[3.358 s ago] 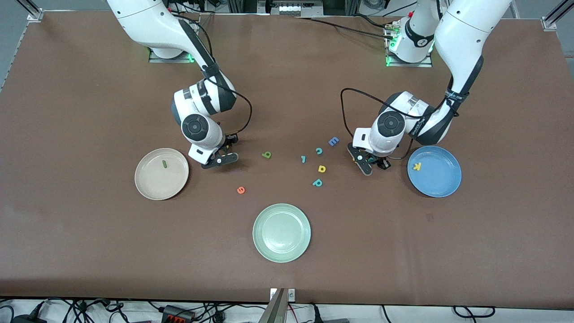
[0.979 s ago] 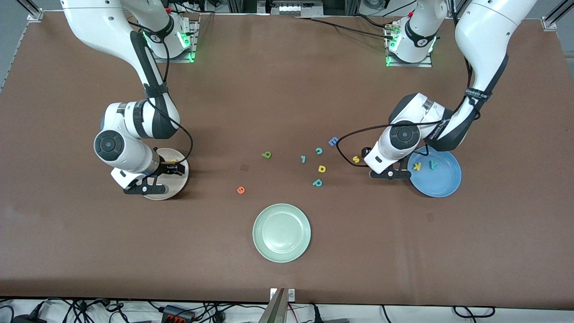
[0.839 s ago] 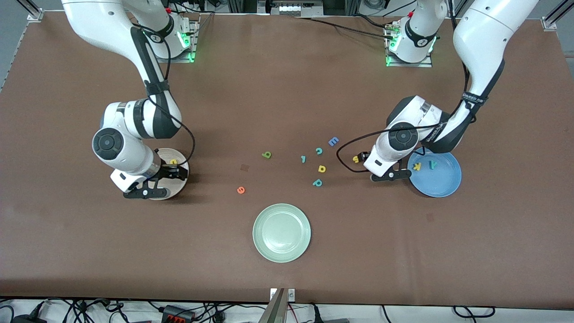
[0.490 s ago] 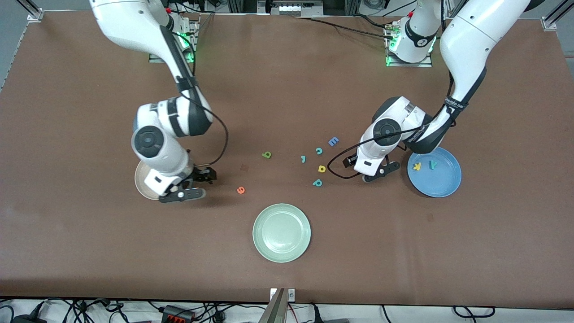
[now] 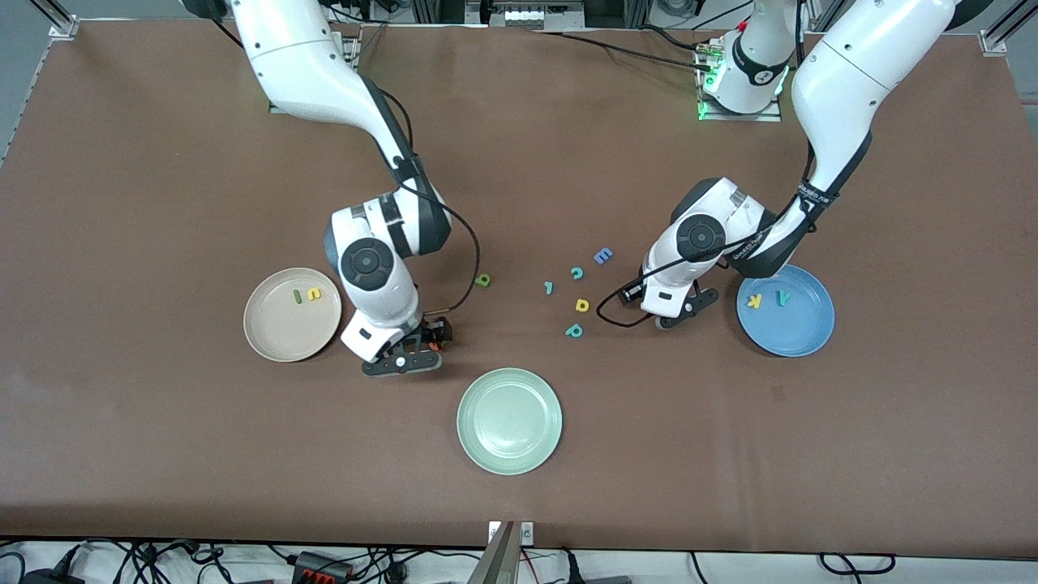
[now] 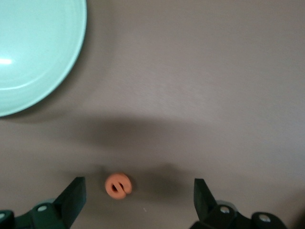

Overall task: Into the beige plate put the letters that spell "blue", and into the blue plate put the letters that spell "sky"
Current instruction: 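Grasp the yellow s with the left gripper while the right gripper grasps the orange e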

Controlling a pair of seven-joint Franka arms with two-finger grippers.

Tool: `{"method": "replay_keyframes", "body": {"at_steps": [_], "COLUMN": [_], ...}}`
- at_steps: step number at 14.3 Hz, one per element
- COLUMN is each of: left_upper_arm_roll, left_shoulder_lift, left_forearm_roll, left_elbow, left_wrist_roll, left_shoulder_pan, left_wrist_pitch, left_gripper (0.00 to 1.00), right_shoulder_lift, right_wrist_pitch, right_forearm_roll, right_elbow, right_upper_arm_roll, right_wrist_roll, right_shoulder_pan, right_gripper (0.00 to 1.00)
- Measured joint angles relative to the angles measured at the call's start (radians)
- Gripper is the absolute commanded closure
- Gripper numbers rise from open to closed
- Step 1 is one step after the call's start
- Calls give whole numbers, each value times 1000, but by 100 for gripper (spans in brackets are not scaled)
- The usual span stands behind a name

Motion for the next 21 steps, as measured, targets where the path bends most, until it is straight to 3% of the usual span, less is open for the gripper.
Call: {"method": "replay_keyframes", "body": {"at_steps": [1,6,10,15,21], "left_upper_arm_roll": [0,0,-1,-1,0], "left_shoulder_lift": [0,2,3,3,-75], "left_forearm_roll": [0,0,0,0,0], "left_elbow": [-2,-7,-7,3,75], "left_wrist_roll": [0,0,0,5,270], "left_shoulder_pan": [0,0,0,1,84], "left_wrist_pitch": [2,3,13,-10,-253], "left_gripper": [56,66,92,96,96], "right_shoulder_lift": [22,68,68,69,69], "right_wrist_pitch": [27,70,48,-4,-26], "right_forearm_roll": [0,0,0,1,2], "right_elbow": [9,25,27,27,27], "right_upper_arm_roll": [0,0,-1,-1,-1], "right_wrist_roll": [1,4,4,4,4], "right_shoulder_pan": [8,22,24,28,28], "right_gripper": [0,29,37,37,50]}}
